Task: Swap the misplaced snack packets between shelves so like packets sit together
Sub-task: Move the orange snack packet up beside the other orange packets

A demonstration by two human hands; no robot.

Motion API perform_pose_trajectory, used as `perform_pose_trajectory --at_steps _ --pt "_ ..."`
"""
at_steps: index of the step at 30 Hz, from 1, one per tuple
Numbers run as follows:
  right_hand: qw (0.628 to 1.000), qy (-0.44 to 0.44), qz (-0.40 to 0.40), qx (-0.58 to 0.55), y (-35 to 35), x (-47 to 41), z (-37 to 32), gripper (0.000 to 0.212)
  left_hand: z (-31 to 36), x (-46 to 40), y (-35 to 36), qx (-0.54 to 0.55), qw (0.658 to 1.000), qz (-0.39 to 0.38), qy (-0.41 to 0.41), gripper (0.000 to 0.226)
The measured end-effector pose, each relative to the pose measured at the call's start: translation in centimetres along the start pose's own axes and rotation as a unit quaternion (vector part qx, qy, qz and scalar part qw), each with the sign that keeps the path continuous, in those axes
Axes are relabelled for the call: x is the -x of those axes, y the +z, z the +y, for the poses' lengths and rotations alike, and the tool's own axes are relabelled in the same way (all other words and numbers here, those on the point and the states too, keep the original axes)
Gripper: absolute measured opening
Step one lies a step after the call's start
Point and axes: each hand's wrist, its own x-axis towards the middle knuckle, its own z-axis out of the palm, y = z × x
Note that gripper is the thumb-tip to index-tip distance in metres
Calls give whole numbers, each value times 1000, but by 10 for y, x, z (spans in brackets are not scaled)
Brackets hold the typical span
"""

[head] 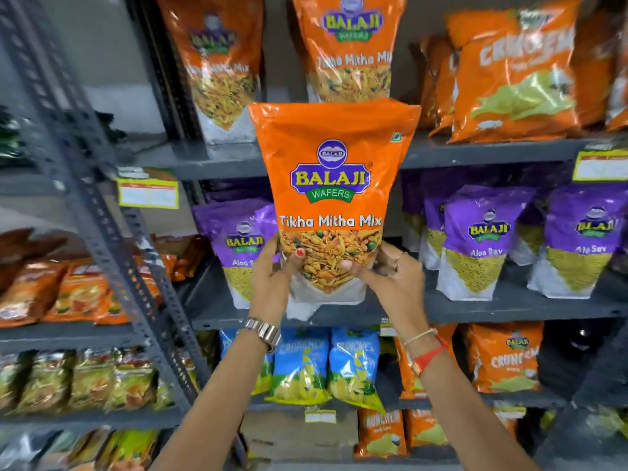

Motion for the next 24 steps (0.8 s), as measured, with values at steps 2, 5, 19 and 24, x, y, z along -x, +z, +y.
perform_pose_trajectory --at_steps 2,5,19,24 --pt "1000 -30 -2 -10 11 -7 -29 39 26 -6 -14 14 999 4 33 39" --pt "997 -69 -14 -18 28 -22 -69 37 63 -18 -32 26 997 5 73 34" --pt "991 -130 -8 14 118 -131 -181 35 168 -132 -97 -39 991 72 103 10" --pt "993 -111 -40 24 159 -174 -188 45 170 -187 -118 -54 993 97 49 5"
